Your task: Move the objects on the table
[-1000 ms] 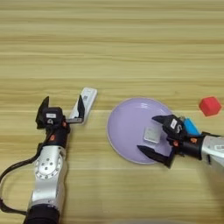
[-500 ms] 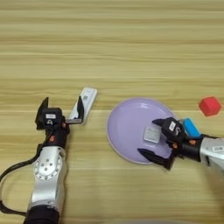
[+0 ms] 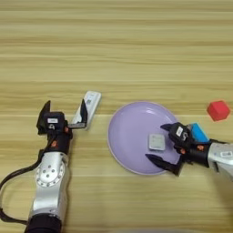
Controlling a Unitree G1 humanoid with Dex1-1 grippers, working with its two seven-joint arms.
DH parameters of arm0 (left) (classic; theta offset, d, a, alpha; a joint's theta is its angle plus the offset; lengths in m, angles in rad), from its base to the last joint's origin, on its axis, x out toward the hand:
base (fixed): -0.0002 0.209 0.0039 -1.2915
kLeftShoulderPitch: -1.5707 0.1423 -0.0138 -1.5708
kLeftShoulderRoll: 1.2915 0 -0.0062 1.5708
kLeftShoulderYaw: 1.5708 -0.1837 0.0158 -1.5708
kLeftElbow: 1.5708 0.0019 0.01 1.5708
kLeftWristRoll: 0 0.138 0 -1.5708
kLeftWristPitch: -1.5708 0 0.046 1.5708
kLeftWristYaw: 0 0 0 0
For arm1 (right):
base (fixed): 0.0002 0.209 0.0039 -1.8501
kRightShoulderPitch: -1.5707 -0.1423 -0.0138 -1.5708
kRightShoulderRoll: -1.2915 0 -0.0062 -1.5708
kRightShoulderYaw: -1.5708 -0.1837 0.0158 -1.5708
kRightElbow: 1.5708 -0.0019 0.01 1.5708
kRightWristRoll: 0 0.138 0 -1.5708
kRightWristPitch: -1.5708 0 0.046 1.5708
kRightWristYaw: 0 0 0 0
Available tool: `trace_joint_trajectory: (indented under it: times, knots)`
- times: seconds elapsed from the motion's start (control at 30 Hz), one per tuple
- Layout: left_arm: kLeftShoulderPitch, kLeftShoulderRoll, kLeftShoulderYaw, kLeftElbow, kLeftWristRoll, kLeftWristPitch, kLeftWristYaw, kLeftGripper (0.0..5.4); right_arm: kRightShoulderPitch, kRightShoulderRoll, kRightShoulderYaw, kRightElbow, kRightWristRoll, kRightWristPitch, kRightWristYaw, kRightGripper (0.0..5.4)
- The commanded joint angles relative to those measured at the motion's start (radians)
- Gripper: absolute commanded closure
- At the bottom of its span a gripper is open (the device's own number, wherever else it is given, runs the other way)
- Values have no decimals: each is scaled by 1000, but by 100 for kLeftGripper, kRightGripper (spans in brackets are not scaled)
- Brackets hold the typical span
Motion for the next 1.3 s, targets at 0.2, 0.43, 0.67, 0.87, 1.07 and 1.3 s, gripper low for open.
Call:
trace_joint_trajectory:
  times: [0.2,0.43,0.67,0.87,1.07,1.3]
  knots:
    - [12,-6,-6,-14,7,18,4,1,2,-1,14,5,-16,-6,6,0]
    - [11,-6,-5,-13,8,17,5,0,2,7,7,12,-10,-12,5,80]
    - [10,-6,-5,-12,8,17,5,0,3,11,5,15,-9,-13,3,153]
    - [12,-6,-5,-13,8,17,6,0,4,12,4,15,-8,-13,3,222]
    - [13,-7,-4,-14,8,16,7,0,7,13,2,14,-8,-14,1,231]
    - [14,-7,-4,-12,7,15,8,0,10,29,-15,11,7,-19,-11,231]
